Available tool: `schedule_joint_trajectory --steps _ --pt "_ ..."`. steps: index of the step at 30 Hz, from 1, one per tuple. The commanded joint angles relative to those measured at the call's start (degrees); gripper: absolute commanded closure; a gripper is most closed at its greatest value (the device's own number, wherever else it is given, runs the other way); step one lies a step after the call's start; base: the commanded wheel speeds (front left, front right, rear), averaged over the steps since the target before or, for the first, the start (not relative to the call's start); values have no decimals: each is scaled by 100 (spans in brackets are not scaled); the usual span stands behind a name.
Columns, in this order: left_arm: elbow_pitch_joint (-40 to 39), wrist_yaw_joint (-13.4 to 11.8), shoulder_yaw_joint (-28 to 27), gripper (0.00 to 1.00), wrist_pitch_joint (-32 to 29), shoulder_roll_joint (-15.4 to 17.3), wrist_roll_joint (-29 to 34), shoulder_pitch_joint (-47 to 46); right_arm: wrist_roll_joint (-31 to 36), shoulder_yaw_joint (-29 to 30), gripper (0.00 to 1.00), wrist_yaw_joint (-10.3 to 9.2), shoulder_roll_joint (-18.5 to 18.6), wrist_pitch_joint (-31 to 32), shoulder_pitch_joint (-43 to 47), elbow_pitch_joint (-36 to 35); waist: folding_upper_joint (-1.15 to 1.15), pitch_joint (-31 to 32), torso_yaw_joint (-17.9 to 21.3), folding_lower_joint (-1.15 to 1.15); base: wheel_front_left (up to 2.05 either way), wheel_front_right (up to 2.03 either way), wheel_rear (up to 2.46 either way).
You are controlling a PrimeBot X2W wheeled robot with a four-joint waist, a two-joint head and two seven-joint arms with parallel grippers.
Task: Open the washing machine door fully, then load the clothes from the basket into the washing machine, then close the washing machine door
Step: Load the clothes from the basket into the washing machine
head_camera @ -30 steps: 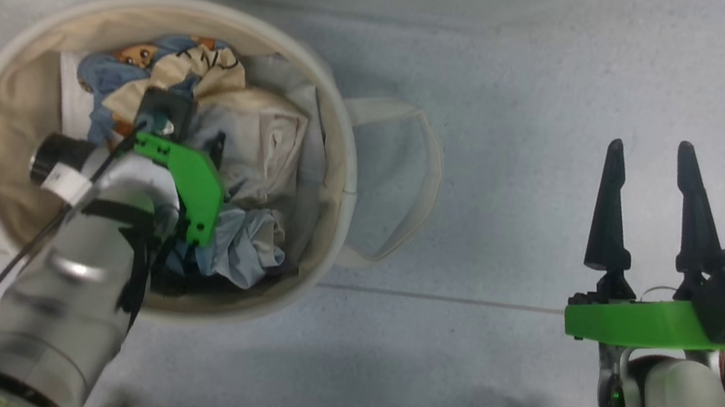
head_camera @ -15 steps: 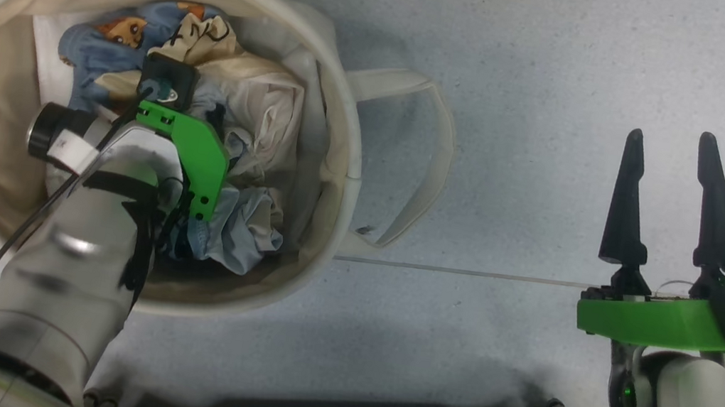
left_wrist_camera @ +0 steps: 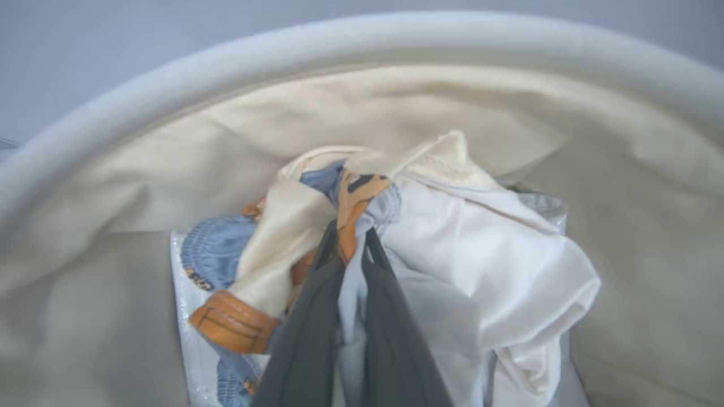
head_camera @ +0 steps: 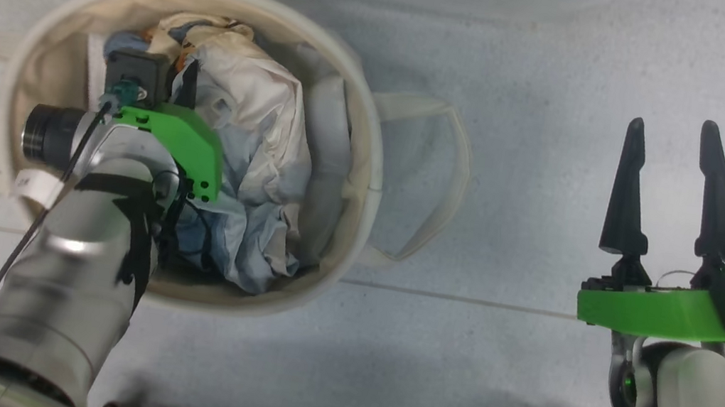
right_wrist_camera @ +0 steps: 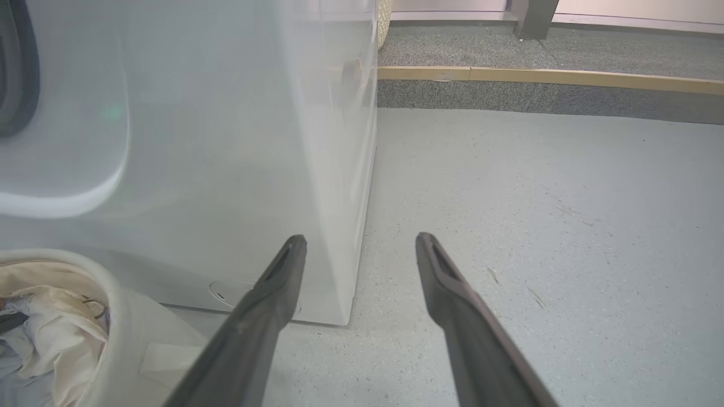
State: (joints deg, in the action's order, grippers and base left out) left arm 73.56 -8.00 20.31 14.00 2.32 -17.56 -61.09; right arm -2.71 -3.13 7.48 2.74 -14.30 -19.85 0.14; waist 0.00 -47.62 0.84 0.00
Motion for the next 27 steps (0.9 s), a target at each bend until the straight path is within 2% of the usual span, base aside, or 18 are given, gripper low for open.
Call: schedule_joint_trajectory --steps 1,6,7,11,19,27 --pt "-226 35 -165 100 87 230 -54 269 -45 -158 0 1 14 -70 132 -94 0 241 -127 0 0 0 0" --pt "-1760 44 -535 100 97 405 36 878 -123 -244 0 1 14 -70 94 55 0 707 -316 0 0 0 0" --pt "-1760 44 -535 100 97 405 36 878 -123 -244 0 1 14 -70 94 55 0 707 -316 0 0 0 0" --pt "-2950 69 -935 100 98 438 299 1559 -236 -317 0 1 14 -70 81 200 0 1173 -432 0 0 0 0" --pt "-4763 424 -1599 100 99 278 790 2853 -543 -397 0 1 14 -70 308 484 0 2228 -571 0 0 0 0" --pt "-6151 767 -1880 100 99 97 960 3883 -827 -447 0 1 14 -70 684 664 0 3104 -643 0 0 0 0"
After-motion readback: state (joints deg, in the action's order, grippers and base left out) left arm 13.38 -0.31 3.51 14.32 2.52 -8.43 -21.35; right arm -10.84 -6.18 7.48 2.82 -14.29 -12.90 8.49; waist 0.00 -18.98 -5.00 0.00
